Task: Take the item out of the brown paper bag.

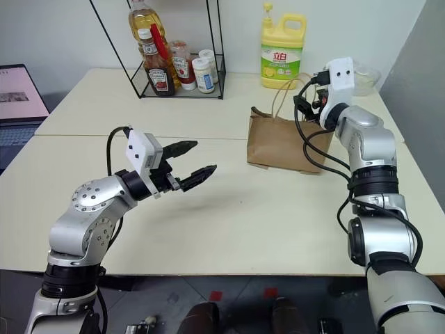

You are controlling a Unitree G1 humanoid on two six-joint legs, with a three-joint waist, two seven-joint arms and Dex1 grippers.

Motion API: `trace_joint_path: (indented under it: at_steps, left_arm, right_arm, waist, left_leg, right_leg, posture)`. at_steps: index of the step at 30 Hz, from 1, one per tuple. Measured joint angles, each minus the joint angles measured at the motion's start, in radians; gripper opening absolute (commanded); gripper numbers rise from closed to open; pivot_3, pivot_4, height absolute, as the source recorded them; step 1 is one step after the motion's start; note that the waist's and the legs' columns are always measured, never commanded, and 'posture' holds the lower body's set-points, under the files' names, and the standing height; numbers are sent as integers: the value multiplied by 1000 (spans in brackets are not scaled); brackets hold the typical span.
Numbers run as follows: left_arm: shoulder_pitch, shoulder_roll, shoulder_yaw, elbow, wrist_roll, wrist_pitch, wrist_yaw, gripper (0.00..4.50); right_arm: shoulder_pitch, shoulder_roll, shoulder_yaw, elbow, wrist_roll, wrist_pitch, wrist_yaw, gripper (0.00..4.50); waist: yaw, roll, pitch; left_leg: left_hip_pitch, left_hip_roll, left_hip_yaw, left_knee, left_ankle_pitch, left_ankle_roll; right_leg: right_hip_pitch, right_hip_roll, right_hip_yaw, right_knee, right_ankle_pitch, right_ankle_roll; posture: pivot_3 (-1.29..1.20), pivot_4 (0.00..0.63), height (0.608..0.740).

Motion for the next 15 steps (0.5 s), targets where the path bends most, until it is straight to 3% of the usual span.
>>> trace_joint_path:
  at_steps: [7,15]
  left_arm:
    - [0,8,1,37,16,-19,0,4147]
    - [6,30,22,49,25,-22,2,4147]
  right_arm:
    - [-28,9,0,8,2,0,34,26]
    - [-75,12,17,36,-7,-9,79,26]
  waist:
    - [-1,0,0]
    - [-3,1,1]
  left_leg:
    - [0,0,0,0,0,0]
    - [-1,0,0,0,0,0]
  right_leg:
    - [0,0,0,0,0,0]
    - [-1,0,0,0,0,0]
  posture:
    - [0,150,740]
    - [0,150,740]
